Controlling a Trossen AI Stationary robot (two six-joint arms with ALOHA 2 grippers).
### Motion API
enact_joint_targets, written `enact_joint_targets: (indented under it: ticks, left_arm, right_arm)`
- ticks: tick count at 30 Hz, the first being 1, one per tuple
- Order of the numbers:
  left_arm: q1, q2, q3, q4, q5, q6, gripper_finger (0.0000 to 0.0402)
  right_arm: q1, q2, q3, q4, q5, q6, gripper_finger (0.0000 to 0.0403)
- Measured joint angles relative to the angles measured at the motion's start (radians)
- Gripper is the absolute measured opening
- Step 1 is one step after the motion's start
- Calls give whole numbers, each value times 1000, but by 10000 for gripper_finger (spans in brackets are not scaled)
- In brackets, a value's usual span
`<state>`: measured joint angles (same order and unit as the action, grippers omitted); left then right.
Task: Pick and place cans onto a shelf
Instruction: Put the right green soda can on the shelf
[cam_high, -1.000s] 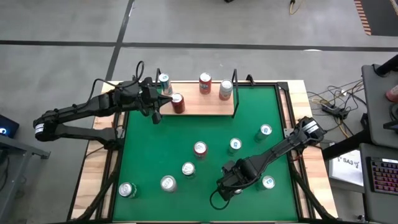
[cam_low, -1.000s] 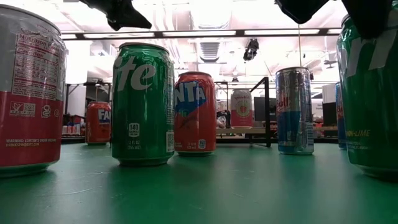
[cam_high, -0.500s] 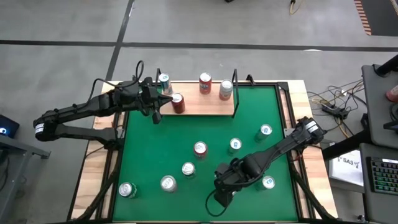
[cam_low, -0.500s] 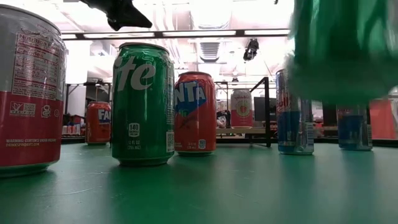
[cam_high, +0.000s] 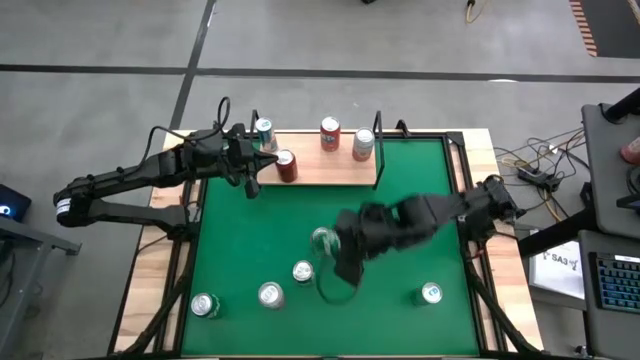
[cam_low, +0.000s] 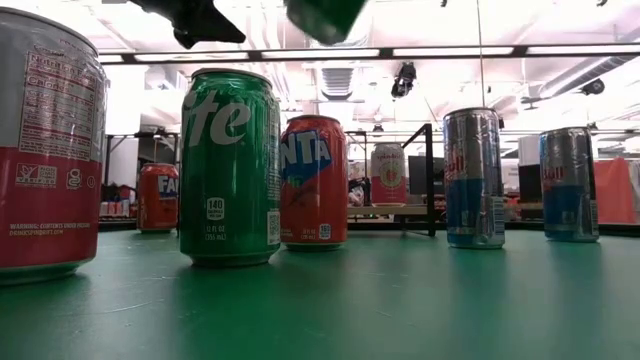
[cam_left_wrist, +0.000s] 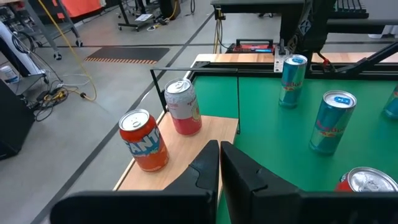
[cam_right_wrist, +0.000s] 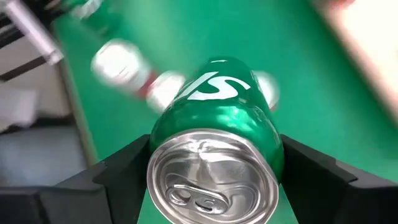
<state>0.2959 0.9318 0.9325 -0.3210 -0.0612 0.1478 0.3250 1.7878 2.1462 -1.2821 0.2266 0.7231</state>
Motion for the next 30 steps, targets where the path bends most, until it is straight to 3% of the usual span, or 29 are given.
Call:
enact_joint_targets:
  ticks: [8, 15, 20, 30]
  left_arm:
    - [0, 0, 0, 0, 1, 0, 0]
    - [0, 0, 0, 0, 1, 0, 0]
    - [0, 0, 0, 0, 2, 0, 0]
    - [0, 0, 0, 0, 2, 0, 0]
  right_arm:
    - [-277, 0, 26, -1, 7, -242, 290]
    - [-482, 0, 18, -28, -88, -352, 290]
    - [-551, 0, -2, -27, -158, -396, 290]
    - [-574, 0, -68, -26, -157, -428, 290]
